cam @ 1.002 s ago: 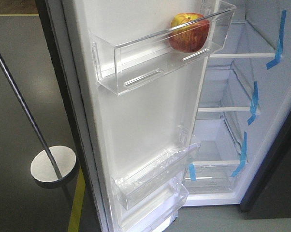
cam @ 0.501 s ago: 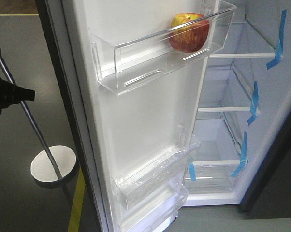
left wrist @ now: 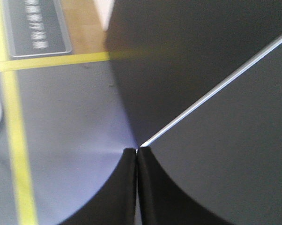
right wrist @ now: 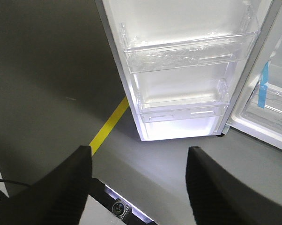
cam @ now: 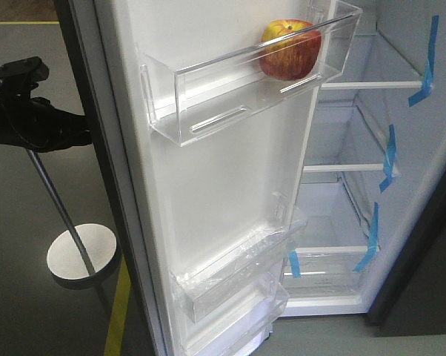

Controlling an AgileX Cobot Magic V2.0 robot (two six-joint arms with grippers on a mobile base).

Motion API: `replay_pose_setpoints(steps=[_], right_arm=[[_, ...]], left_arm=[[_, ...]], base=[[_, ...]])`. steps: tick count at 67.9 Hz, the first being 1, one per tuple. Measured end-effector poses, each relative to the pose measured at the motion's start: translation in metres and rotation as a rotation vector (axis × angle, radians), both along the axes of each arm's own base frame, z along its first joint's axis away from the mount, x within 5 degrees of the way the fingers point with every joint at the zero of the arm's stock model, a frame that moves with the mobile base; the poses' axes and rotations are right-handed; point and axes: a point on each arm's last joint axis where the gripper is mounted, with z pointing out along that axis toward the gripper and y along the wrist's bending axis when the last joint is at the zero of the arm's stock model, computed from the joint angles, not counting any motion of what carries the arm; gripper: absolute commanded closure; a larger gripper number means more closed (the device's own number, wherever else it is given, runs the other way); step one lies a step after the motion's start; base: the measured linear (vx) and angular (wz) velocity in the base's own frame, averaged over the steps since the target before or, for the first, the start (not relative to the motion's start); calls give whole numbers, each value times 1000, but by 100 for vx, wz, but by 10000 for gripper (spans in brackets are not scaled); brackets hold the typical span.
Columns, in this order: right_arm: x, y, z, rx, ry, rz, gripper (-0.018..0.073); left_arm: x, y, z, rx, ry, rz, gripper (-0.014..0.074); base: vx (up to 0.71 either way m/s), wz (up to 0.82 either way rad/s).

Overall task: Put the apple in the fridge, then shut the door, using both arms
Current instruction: 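Raise the left arm toward the outer edge of the refrigerator door, then push the refrigerator door toward closed with the left gripper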

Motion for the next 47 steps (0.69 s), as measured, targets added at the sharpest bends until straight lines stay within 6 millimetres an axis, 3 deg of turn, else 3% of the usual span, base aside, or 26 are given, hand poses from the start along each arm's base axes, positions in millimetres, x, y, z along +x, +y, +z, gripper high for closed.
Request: replay_pose_setpoints(steps=[20,47], right_arm=[[0,0,0,0,1,0,137],[0,0,0,-1,2,1,137]], left_arm=[[6,-16,-4,-60,-24,-31,603],[-12,-69,-6,-44,7,-288,603]], base=[[0,0],[0,0]])
